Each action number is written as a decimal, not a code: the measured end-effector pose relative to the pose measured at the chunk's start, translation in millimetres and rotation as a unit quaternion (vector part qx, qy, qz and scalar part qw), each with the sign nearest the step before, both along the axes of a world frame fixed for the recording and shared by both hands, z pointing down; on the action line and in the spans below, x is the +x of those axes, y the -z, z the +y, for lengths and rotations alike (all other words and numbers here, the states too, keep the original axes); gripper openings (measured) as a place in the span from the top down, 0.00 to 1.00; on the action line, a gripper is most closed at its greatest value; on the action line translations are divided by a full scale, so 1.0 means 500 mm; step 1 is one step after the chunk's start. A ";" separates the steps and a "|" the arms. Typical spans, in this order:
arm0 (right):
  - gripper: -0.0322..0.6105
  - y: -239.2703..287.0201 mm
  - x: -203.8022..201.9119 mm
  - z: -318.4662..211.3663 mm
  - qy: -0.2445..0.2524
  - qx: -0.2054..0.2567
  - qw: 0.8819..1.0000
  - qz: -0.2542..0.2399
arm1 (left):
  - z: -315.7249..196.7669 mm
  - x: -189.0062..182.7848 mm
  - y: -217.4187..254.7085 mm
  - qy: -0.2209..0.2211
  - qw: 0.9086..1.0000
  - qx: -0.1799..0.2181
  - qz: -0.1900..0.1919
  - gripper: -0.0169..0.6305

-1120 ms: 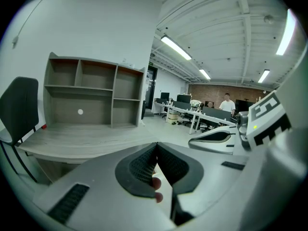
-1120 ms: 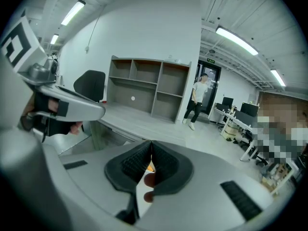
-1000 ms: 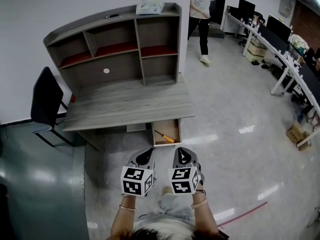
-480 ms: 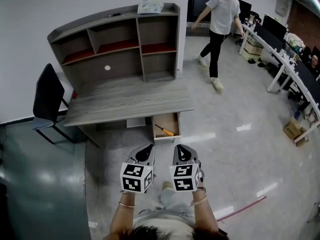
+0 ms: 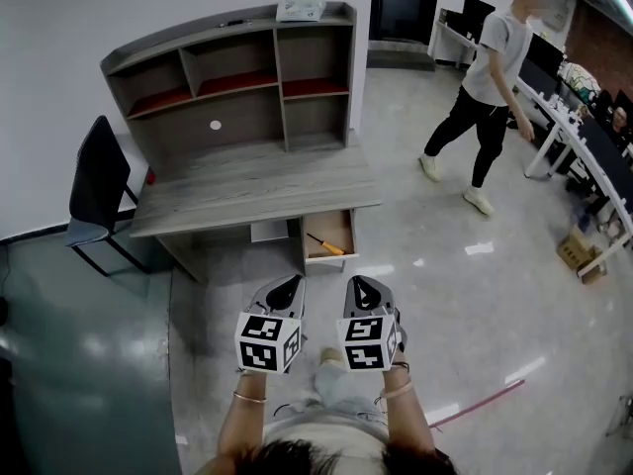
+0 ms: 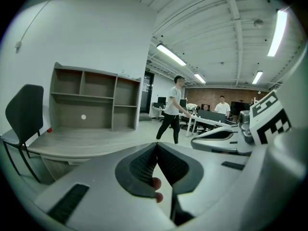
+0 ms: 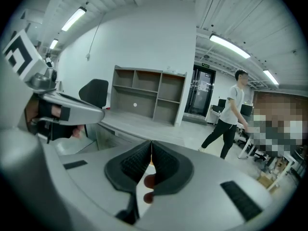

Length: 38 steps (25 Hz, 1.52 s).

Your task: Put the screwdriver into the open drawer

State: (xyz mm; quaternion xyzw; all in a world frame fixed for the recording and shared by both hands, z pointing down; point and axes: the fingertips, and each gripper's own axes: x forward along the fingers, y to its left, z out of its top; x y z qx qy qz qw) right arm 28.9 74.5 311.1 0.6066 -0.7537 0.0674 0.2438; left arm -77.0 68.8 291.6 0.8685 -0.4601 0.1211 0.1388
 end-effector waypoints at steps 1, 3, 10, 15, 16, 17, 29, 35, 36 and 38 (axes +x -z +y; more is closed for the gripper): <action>0.91 0.003 0.001 0.006 -0.001 0.002 1.000 -0.001 | 0.005 0.000 0.003 0.000 1.000 0.002 0.001 0.95; 0.91 0.012 0.000 0.018 -0.002 0.006 1.000 -0.003 | 0.016 0.000 0.009 0.000 1.000 0.005 0.004 0.95; 0.91 0.030 -0.010 0.064 0.002 0.024 1.000 -0.002 | 0.062 -0.006 0.017 0.002 1.000 0.013 0.009 0.95; 0.91 0.045 -0.019 0.100 0.009 0.033 0.999 -0.006 | 0.094 -0.013 0.024 0.005 1.000 0.018 0.009 0.95; 0.91 0.048 -0.021 0.107 0.011 0.035 0.999 -0.008 | 0.100 -0.015 0.026 0.005 1.000 0.019 0.009 0.95; 0.91 0.051 -0.024 0.114 0.011 0.037 0.999 -0.010 | 0.106 -0.016 0.027 0.004 1.000 0.019 0.009 0.95; 0.91 0.077 -0.041 0.177 0.011 0.059 0.998 -0.021 | 0.169 -0.028 0.045 0.000 0.999 0.033 0.006 0.95; 0.91 0.086 -0.054 0.197 0.022 0.068 0.997 -0.027 | 0.193 -0.035 0.054 0.005 0.999 0.038 0.010 0.95; 0.91 0.086 -0.055 0.200 0.024 0.069 0.997 -0.030 | 0.197 -0.034 0.055 0.005 0.999 0.039 0.011 0.95; 0.91 0.089 -0.054 0.207 0.025 0.071 0.997 -0.030 | 0.205 -0.034 0.058 0.006 0.999 0.040 0.011 0.95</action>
